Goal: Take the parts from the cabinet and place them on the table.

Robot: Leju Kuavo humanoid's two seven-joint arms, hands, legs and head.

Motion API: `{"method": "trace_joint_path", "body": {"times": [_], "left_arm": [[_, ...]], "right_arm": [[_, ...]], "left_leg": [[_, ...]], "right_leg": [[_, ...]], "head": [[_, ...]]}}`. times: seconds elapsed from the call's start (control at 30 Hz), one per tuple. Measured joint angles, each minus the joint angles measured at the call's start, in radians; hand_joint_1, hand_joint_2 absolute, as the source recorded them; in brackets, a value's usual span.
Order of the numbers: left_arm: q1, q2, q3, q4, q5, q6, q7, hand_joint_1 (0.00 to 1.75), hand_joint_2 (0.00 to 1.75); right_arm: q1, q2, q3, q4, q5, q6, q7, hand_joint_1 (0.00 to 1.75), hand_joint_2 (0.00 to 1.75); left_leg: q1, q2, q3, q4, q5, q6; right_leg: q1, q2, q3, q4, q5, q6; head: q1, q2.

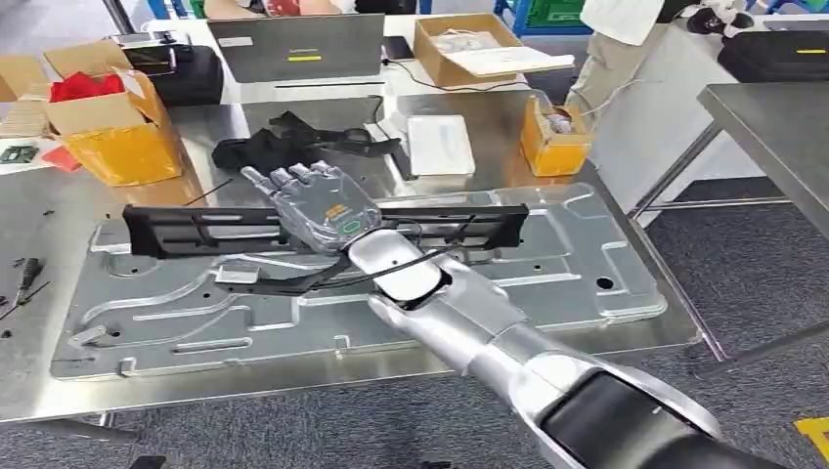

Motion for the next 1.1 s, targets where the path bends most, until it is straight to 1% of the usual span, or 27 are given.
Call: {"method": "trace_joint_path", "body": {"times": [0.03,0.07,0.1,0.13,0.17,0.23,0.27,0.3,0.33,0.4,0.43,0.47,0.5,0.57,0.6,0.63,0.73,0.77,0.8,0.83,0.9,0.93,0.97,1.0,1.03,1.07,1.1], "left_arm": [[-0.001,0.000,0.000,0.000,0.000,0.000,-0.001,0.00,1.75],[-0.002,0.000,0.000,0.000,0.000,0.000,-0.003,0.00,0.00],[-0.003,-0.003,0.000,0.000,-0.001,0.000,-0.007,0.00,0.00],[-0.004,-0.004,0.000,0.000,-0.002,0.000,-0.014,0.00,0.00],[-0.004,-0.004,0.000,0.000,-0.002,0.000,-0.018,0.00,0.00],[-0.005,-0.004,0.000,0.000,-0.002,-0.001,-0.021,0.00,0.00],[-0.006,-0.004,0.000,0.000,-0.004,-0.003,-0.021,0.00,0.00],[-0.005,-0.005,0.000,0.000,-0.005,-0.003,-0.021,0.00,0.00],[-0.005,-0.005,0.000,0.000,-0.005,0.000,-0.021,0.00,0.00],[-0.005,-0.004,0.000,0.000,-0.005,0.002,-0.020,0.00,0.00],[-0.004,-0.005,0.000,0.000,-0.006,0.002,-0.018,0.00,0.00],[-0.003,-0.005,0.000,0.000,-0.007,0.003,-0.016,0.00,0.00],[-0.002,-0.005,0.000,0.000,-0.009,0.003,-0.016,0.00,0.00],[-0.005,-0.003,0.000,0.000,-0.014,0.008,-0.016,0.00,0.00],[-0.006,-0.003,0.000,0.000,-0.018,0.010,-0.016,0.00,0.00],[-0.007,-0.004,0.000,0.000,-0.018,0.010,-0.015,0.00,0.00],[-0.006,-0.004,0.000,0.000,-0.018,0.011,-0.015,0.00,0.00],[-0.006,-0.006,0.000,0.000,-0.018,0.011,-0.015,0.00,0.00],[-0.008,-0.006,0.000,0.000,-0.018,0.011,-0.016,0.00,0.00],[-0.009,-0.006,0.000,0.000,-0.018,0.011,-0.016,0.00,0.00],[-0.009,-0.006,0.000,0.000,-0.018,0.011,-0.016,0.00,0.00],[-0.009,-0.006,0.000,0.000,-0.018,0.011,-0.016,0.00,0.00],[-0.008,-0.006,0.000,0.000,-0.018,0.011,-0.018,0.00,0.00],[-0.008,-0.006,0.000,0.000,-0.018,0.011,-0.019,0.00,0.00],[-0.008,-0.006,0.000,0.000,-0.018,0.011,-0.021,0.00,0.00],[-0.009,-0.006,0.000,0.000,-0.017,0.010,-0.021,0.00,0.00],[-0.009,-0.008,0.000,0.000,-0.016,0.009,-0.021,0.00,0.00]], "right_arm": [[-0.001,0.002,0.010,-0.008,-0.008,0.005,0.001,0.00,0.00],[-0.004,0.003,0.018,-0.016,-0.017,0.008,0.004,0.00,0.00],[-0.008,0.005,0.027,-0.023,-0.026,0.010,0.007,0.00,0.00],[-0.010,0.007,0.038,-0.029,-0.034,0.013,0.008,0.00,0.00],[-0.009,0.008,0.046,-0.032,-0.042,0.016,0.009,0.00,0.00],[-0.009,0.008,0.058,-0.040,-0.054,0.021,0.009,0.00,0.00],[-0.009,0.010,0.064,-0.046,-0.059,0.021,0.009,0.00,0.00],[-0.010,0.012,0.069,-0.051,-0.064,0.021,0.009,0.00,0.00],[-0.012,0.014,0.074,-0.054,-0.066,0.022,0.009,0.00,0.00],[-0.011,0.016,0.086,-0.054,-0.074,0.027,0.009,0.00,0.00],[-0.006,0.016,0.091,-0.054,-0.077,0.029,0.009,0.00,0.00],[-0.003,0.016,0.095,-0.054,-0.079,0.029,0.009,0.00,0.00],[-0.004,0.016,0.098,-0.054,-0.082,0.029,0.009,0.00,0.00],[-0.007,0.016,0.105,-0.054,-0.095,0.029,0.009,0.00,0.00],[-0.009,0.016,0.108,-0.054,-0.096,0.029,0.009,0.00,0.00],[-0.010,0.016,0.112,-0.055,-0.099,0.029,0.009,0.00,0.00],[-0.007,0.016,0.118,-0.057,-0.107,0.032,0.009,0.00,0.00],[-0.008,0.016,0.121,-0.057,-0.111,0.035,0.010,0.00,0.00],[-0.008,0.016,0.123,-0.059,-0.112,0.039,0.010,0.00,0.00],[-0.009,0.016,0.124,-0.061,-0.113,0.039,0.010,0.00,0.00],[-0.007,0.015,0.130,-0.061,-0.114,0.040,0.010,0.00,0.00],[-0.005,0.013,0.133,-0.061,-0.121,0.040,0.010,0.00,0.00],[-0.004,0.010,0.137,-0.061,-0.132,0.039,0.012,0.00,0.00],[-0.004,0.009,0.139,-0.061,-0.142,0.035,0.014,0.00,0.00],[-0.005,0.009,0.140,-0.061,-0.163,0.025,0.013,0.00,0.00],[-0.005,0.009,0.135,-0.064,-0.195,0.014,0.001,0.00,0.00],[-0.005,0.009,0.124,-0.070,-0.230,0.007,-0.018,0.00,0.00]], "left_leg": [[-0.001,0.000,0.002,0.000,-0.001,-0.001],[-0.001,-0.001,0.004,0.000,-0.003,-0.003],[-0.002,-0.001,0.004,-0.001,-0.004,-0.005],[-0.006,-0.001,0.001,0.000,-0.005,-0.010],[-0.004,-0.001,0.001,-0.002,-0.005,-0.015],[-0.002,0.000,0.006,-0.010,-0.002,-0.028],[0.000,0.000,0.004,-0.009,-0.009,-0.033],[-0.001,0.001,-0.001,0.011,-0.027,-0.034],[-0.001,0.001,-0.024,0.067,-0.064,-0.034],[-0.002,0.001,-0.097,0.224,-0.135,-0.038],[-0.002,0.001,-0.127,0.286,-0.150,-0.040],[-0.001,0.001,-0.133,0.295,-0.141,-0.042],[0.000,0.001,-0.114,0.253,-0.108,-0.043],[0.004,0.002,-0.030,0.077,-0.015,-0.046],[0.006,0.003,-0.002,0.015,-0.002,-0.047],[0.001,0.002,0.006,-0.002,-0.009,-0.041],[-0.002,-0.001,0.000,0.007,-0.009,-0.024],[0.002,0.000,0.002,0.003,-0.005,-0.016],[0.003,0.001,0.003,0.002,-0.004,-0.010],[0.004,0.001,0.003,0.002,-0.004,-0.006],[0.003,0.001,0.003,0.003,-0.005,-0.003],[0.002,0.001,0.003,0.003,-0.005,-0.003],[0.000,0.001,0.003,0.003,-0.005,-0.003],[-0.001,0.000,0.004,0.003,-0.005,-0.002],[-0.003,-0.001,0.005,0.003,-0.006,-0.002],[-0.006,-0.002,0.007,0.003,-0.006,-0.002],[-0.007,-0.003,0.009,0.002,-0.007,-0.002]], "right_leg": [[0.000,0.000,0.038,-0.085,0.044,-0.005],[0.002,0.000,0.081,-0.176,0.087,-0.011],[0.006,0.001,0.111,-0.241,0.097,-0.021],[0.009,0.001,0.116,-0.255,0.095,-0.023],[0.010,0.001,0.115,-0.253,0.093,-0.023],[0.012,0.002,0.116,-0.256,0.094,-0.031],[0.002,0.000,0.124,-0.272,0.101,-0.040],[0.003,-0.001,0.127,-0.277,0.103,-0.044],[0.003,-0.001,0.127,-0.277,0.103,-0.047],[0.004,-0.001,0.128,-0.276,0.102,-0.048],[0.005,-0.001,0.128,-0.276,0.102,-0.048],[0.005,-0.001,0.129,-0.275,0.102,-0.048],[0.004,0.000,0.129,-0.274,0.101,-0.047],[0.003,0.002,0.132,-0.267,0.095,-0.040],[0.004,0.002,0.131,-0.262,0.091,-0.034],[0.014,0.004,0.123,-0.251,0.088,-0.029],[0.009,0.005,0.125,-0.256,0.091,-0.022],[0.009,0.005,0.124,-0.254,0.087,-0.017],[0.008,0.003,0.120,-0.237,0.069,-0.010],[0.007,0.001,0.100,-0.189,0.036,-0.005],[0.003,0.000,0.030,-0.029,-0.040,0.001],[0.003,0.000,-0.002,0.041,-0.061,0.002],[0.003,0.000,-0.015,0.063,-0.057,0.000],[0.004,0.000,-0.002,0.034,-0.032,-0.003],[0.006,0.000,0.029,-0.033,0.008,-0.009],[0.008,0.001,0.074,-0.130,0.055,-0.019],[0.014,0.002,0.115,-0.220,0.095,-0.034]], "head": [[0.000,0.000],[0.000,0.000],[0.000,0.000],[-0.001,0.000],[-0.001,0.000],[-0.001,0.000],[-0.001,0.000],[-0.001,0.000],[-0.002,0.000],[-0.002,0.000],[-0.002,0.000],[-0.002,0.000],[-0.002,0.000],[-0.002,0.000],[-0.002,0.000],[-0.003,0.000],[0.003,0.000],[0.002,0.000],[0.005,0.000],[0.006,0.000],[0.006,0.000],[0.006,0.000],[0.006,0.000],[0.006,0.000],[0.006,0.000],[0.006,0.000],[0.006,0.000]]}}
